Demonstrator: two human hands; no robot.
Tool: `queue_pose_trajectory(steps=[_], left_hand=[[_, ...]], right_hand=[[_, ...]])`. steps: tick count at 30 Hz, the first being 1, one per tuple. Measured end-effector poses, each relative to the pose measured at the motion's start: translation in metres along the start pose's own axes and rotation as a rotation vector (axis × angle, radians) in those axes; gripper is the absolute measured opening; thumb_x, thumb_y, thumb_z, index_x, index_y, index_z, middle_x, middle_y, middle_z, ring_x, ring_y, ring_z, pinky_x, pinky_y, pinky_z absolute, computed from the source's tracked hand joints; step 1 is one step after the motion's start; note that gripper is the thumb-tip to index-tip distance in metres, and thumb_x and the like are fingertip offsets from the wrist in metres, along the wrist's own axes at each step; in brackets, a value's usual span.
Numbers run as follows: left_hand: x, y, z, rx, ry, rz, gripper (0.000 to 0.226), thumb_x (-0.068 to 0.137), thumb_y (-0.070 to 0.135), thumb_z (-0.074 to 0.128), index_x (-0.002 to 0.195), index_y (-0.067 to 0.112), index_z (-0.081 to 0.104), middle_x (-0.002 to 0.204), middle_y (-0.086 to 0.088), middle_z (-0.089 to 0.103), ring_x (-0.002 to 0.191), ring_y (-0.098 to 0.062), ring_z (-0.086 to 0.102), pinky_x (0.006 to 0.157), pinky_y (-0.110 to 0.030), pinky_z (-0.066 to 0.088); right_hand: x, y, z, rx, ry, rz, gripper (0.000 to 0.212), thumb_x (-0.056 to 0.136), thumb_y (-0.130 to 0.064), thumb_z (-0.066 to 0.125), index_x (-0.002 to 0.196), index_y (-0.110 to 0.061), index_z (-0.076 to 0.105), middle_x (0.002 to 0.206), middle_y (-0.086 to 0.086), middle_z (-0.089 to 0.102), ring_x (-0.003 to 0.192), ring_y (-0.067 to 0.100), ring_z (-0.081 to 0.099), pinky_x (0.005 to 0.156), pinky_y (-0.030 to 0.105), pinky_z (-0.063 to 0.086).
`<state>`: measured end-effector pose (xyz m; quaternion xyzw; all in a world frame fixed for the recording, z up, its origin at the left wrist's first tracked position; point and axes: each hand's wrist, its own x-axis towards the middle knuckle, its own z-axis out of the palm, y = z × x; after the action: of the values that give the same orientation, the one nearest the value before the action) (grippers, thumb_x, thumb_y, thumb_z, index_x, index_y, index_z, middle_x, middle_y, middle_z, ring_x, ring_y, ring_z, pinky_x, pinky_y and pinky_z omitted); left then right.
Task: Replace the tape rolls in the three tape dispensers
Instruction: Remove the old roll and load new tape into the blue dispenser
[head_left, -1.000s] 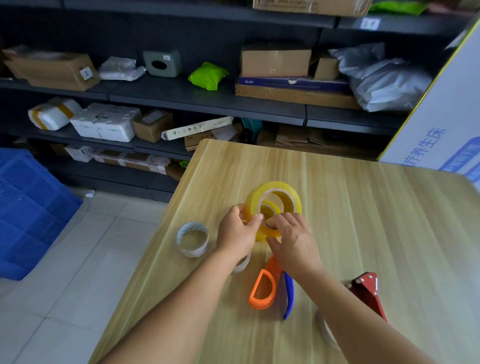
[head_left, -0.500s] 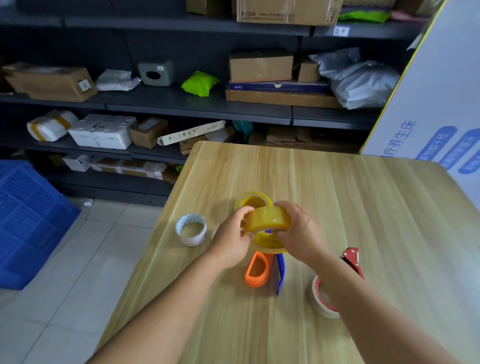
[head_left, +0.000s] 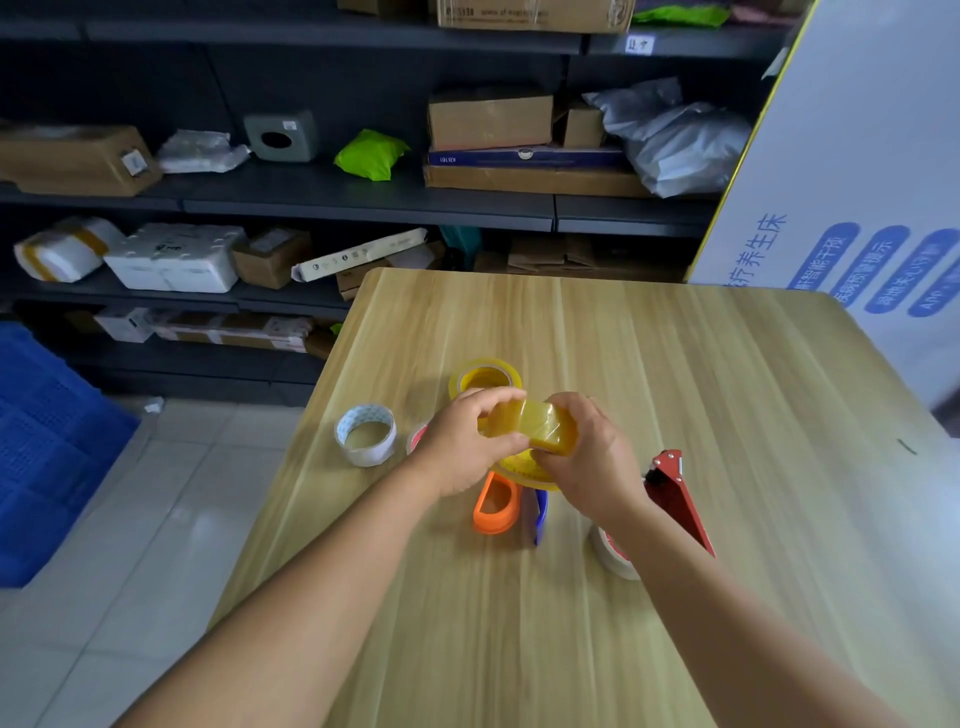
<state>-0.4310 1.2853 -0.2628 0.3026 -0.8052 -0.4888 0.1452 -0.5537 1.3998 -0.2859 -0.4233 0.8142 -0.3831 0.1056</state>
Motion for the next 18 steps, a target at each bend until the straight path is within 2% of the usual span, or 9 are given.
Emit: queue_pose_trajectory(steps=[4,6,10,12,15,18], left_hand=[[-0.008,0.005,0.001,0.028,0.052,0.021,0.043,0.078,0.022,0.075,0.118,0.033,0.064,0.098,0.022,0.049,0.073,0.006,0.048,0.068,-0.010,0.036],[-0.010,0.004,0.000,0.041,0.040,0.032,0.041,0.074,0.023,0.078,0.112,0.034,0.065,0.096,0.023,0.050,0.073,0.008,0.048,0.067,-0.013,0.038],[-0.013,0.002,-0.001,0.004,0.037,-0.008,0.025,0.071,0.021,0.080,0.088,0.034,0.066,0.089,0.021,0.056,0.072,0.003,0.049,0.073,-0.029,0.045],[-0.014,0.000,-0.004,-0.058,0.026,-0.053,0.024,0.072,0.018,0.080,0.080,0.035,0.066,0.093,0.013,0.065,0.082,-0.006,0.059,0.076,-0.033,0.050],[-0.015,-0.003,-0.009,-0.078,-0.009,-0.063,0.030,0.072,0.012,0.079,0.086,0.035,0.066,0.102,0.000,0.070,0.099,-0.013,0.064,0.091,-0.033,0.052],[-0.018,-0.008,-0.013,-0.114,-0.036,-0.098,0.028,0.074,0.011,0.079,0.089,0.031,0.068,0.099,0.000,0.072,0.099,-0.012,0.066,0.088,-0.027,0.052]], right_hand=[[-0.006,-0.001,0.003,0.019,0.012,0.032,0.045,0.070,-0.021,0.076,0.111,-0.021,0.057,0.097,-0.006,0.055,0.095,0.020,0.054,0.073,0.028,0.039],[-0.008,-0.001,0.003,0.026,-0.001,0.041,0.046,0.070,-0.025,0.077,0.112,-0.020,0.058,0.102,-0.002,0.059,0.097,0.021,0.055,0.076,0.029,0.041],[-0.011,-0.004,0.002,0.040,-0.040,0.036,0.051,0.070,-0.027,0.079,0.117,-0.019,0.060,0.108,0.001,0.060,0.101,0.022,0.056,0.081,0.031,0.044],[-0.012,-0.005,0.001,0.051,-0.066,0.040,0.052,0.069,-0.025,0.080,0.118,-0.020,0.061,0.109,0.002,0.060,0.101,0.022,0.056,0.081,0.030,0.043],[-0.013,-0.004,0.000,0.047,-0.096,0.048,0.054,0.068,-0.021,0.078,0.118,-0.021,0.061,0.110,0.001,0.059,0.101,0.021,0.056,0.079,0.025,0.041],[-0.014,-0.002,0.001,0.034,-0.120,0.050,0.054,0.068,-0.020,0.076,0.120,-0.023,0.061,0.110,-0.001,0.059,0.100,0.019,0.056,0.076,0.022,0.037]])
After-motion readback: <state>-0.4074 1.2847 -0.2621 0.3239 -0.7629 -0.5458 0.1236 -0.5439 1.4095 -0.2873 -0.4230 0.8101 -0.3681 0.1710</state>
